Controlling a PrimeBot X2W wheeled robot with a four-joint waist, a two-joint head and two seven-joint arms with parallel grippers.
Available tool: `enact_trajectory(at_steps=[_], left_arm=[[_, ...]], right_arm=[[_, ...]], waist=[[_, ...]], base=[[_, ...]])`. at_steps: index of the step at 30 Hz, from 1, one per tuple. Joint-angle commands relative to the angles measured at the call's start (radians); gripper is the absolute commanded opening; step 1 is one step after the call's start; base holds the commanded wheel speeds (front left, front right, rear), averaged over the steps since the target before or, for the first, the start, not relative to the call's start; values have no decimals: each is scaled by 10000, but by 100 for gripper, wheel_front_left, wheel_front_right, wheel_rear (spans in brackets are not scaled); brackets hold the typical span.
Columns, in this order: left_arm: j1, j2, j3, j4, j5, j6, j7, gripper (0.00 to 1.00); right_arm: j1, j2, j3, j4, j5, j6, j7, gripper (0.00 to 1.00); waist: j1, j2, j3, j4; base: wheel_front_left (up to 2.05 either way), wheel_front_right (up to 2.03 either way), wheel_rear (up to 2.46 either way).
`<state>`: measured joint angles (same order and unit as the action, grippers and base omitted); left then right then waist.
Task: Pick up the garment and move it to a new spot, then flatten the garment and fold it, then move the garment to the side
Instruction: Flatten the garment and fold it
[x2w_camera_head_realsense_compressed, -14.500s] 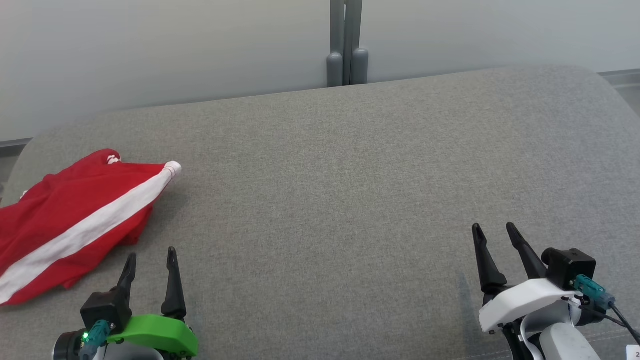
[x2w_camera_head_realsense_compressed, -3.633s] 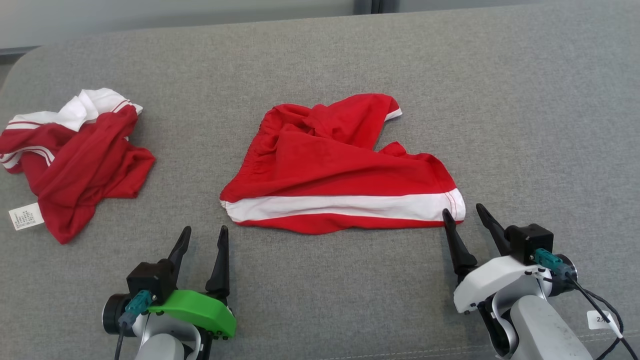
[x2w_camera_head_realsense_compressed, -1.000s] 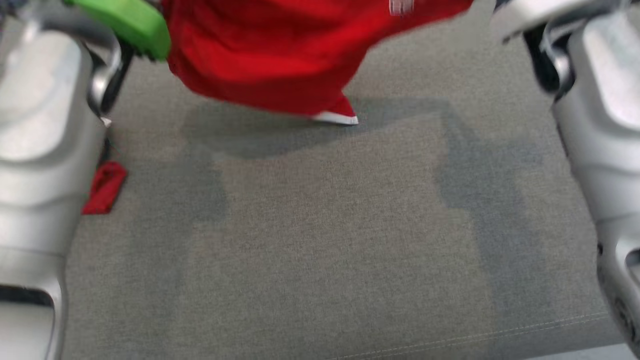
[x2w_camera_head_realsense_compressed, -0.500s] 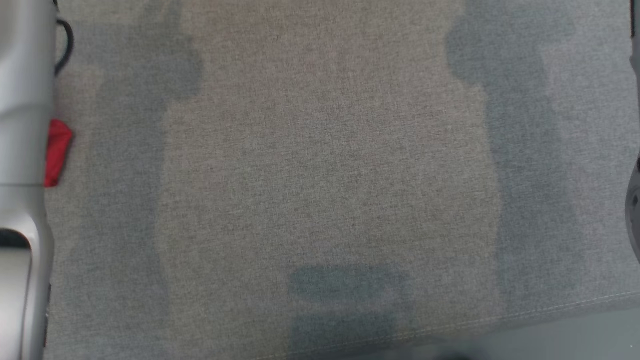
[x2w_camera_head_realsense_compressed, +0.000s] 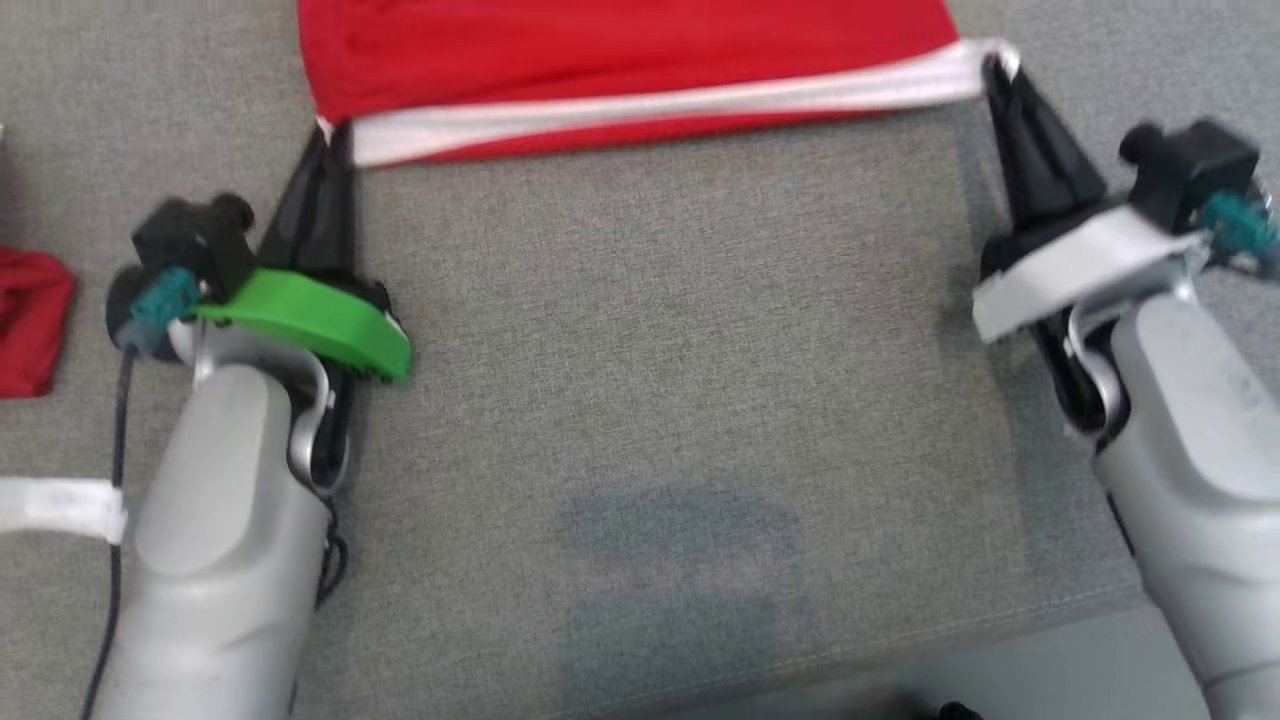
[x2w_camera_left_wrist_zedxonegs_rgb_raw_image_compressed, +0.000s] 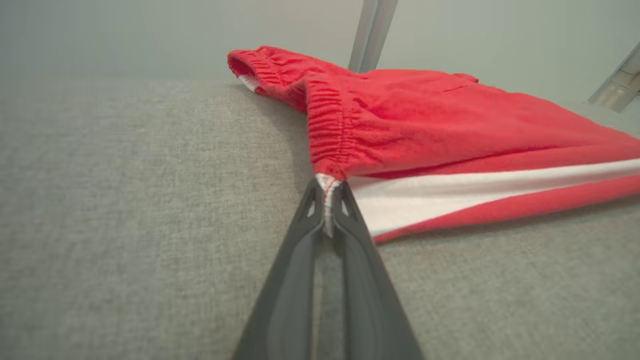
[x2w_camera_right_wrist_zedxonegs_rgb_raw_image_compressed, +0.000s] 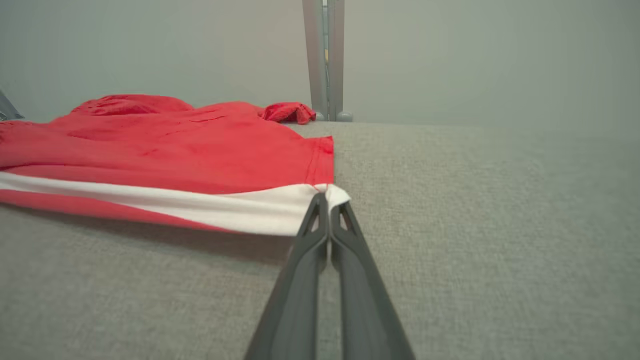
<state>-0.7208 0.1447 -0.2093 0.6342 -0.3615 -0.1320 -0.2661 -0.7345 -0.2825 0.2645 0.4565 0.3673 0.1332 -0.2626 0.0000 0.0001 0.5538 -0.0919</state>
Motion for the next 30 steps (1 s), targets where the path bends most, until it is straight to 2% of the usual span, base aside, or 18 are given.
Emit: enact_trajectory(at_steps=[1,7,8,13,15,20,25,30], left_arm=[[1052,-56,33,306,-125,37,37,0],[3267,-477,220,376,-564,43,95,0],[3267,-477,220,376,-564,43,95,0],[4759,-600,578,215,-668,80,89,0],[5403,-624,388,199,-513,81,87,0],[7073,-631,855,-166,-516,96,26,0],[7923,-645,1108,-410,-421,97,12,0],[8211,-648,1036,-843,-344,98,-11,0]], right_arm=[[688,-142,33,-10,217,-44,-31,0],[3078,35,-416,-44,620,-48,-31,0],[3078,35,-416,-44,620,-48,-31,0],[4583,62,-578,150,795,-80,-31,0],[5210,129,-600,171,915,-97,-31,0],[6768,93,-475,125,1190,-104,-34,0],[7793,-94,-190,80,1303,-108,-40,0],[8042,-178,-544,-437,1245,-112,-43,0]], waist=[[0,-1,-874,15],[0,-1,-2345,102],[0,-1,-2345,102],[0,-1,-3749,138],[0,-1,-4318,129],[0,-1,-5509,182],[0,-1,-5948,394],[0,-1,-5935,566]], base=[[0,0,0],[0,0,0],[0,0,0],[0,0,0],[0,0,0],[0,0,0],[0,0,0],[0,0,0]])
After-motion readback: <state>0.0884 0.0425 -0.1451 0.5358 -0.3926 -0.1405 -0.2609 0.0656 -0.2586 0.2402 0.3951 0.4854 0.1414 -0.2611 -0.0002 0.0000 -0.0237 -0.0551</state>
